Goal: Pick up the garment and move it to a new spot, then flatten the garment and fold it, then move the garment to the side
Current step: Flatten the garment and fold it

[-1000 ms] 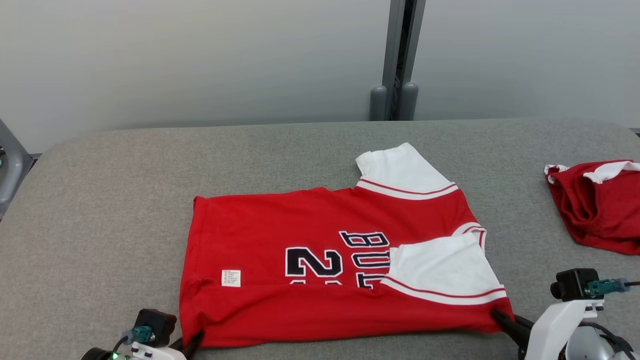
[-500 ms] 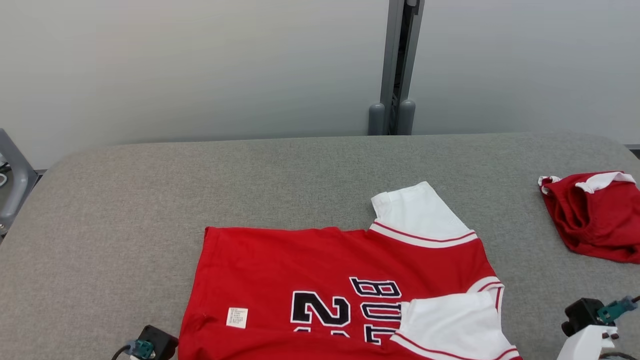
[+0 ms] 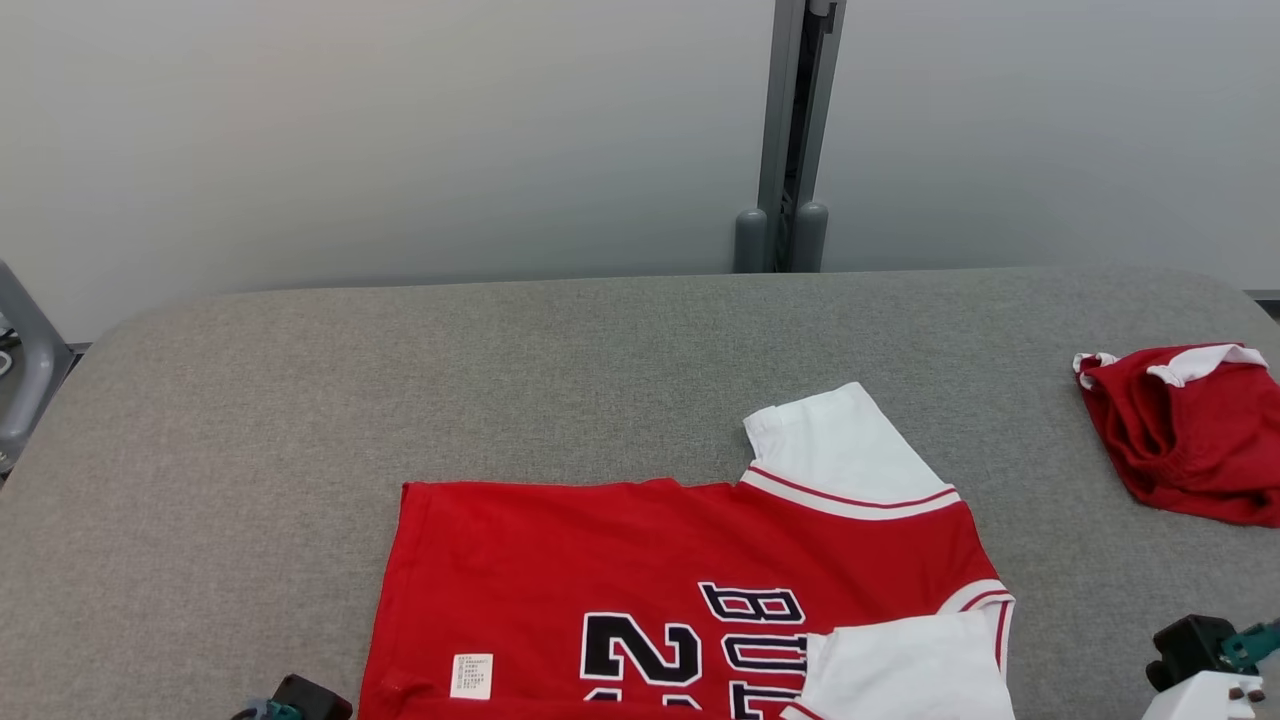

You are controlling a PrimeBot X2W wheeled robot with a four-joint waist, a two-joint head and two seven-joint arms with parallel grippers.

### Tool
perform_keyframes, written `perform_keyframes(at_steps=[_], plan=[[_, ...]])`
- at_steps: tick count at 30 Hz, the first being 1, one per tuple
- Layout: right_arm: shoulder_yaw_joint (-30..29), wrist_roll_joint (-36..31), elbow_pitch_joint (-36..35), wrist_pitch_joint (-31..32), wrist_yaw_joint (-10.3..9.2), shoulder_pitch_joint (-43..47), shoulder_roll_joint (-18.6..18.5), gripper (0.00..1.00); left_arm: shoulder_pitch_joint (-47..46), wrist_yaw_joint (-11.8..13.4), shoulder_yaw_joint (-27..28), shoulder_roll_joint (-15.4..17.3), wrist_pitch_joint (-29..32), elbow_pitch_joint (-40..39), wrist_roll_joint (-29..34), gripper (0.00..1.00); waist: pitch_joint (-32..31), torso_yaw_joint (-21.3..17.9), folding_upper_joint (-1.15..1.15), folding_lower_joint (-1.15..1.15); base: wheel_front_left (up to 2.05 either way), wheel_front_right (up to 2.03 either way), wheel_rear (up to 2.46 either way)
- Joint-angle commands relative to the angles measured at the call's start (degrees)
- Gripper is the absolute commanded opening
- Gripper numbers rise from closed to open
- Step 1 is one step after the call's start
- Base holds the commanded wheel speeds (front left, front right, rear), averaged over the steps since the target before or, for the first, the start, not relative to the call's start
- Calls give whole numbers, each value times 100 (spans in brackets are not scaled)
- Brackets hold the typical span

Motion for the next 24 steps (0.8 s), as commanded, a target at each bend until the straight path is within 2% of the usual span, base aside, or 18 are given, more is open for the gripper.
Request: perform_keyframes(at_steps=[1, 5, 10, 16, 19, 21, 24], plan=[[-89, -73, -46, 38, 1, -4, 3, 100, 45, 44, 56, 68, 14, -44, -27, 100, 3, 3, 0, 0, 0, 0, 0], [-360, -364, -261, -119, 1, -171, 48, 100, -85, 283, 292, 234, -211, -241, 46, 100, 9, 18, 0, 0, 0, 0, 0], [-481, -723, -518, -1031, 1, -528, 102, 100, -217, 609, 744, 153, -982, -391, 145, 100, 30, 26, 0, 0, 0, 0, 0], [-230, -1230, -549, -2853, 1, -960, 55, 100, -265, 979, 1283, -257, -1972, -395, 61, 100, 53, 6, 0, 0, 0, 0, 0], [-6, -1512, -417, -3682, 1, -1108, 28, 100, -270, 1066, 1417, -500, -2461, -371, 162, 100, 73, -25, 0, 0, 0, 0, 0], [147, -1687, -287, -4119, 1, -1174, 26, 100, -276, 1105, 1470, -618, -2659, -306, 237, 100, 84, -46, 0, 0, 0, 0, 0], [286, -1871, -105, -4429, 1, -1228, 25, 100, -301, 1136, 1497, -712, -2776, -217, 342, 100, 98, -67, 0, 0, 0, 0, 0]])
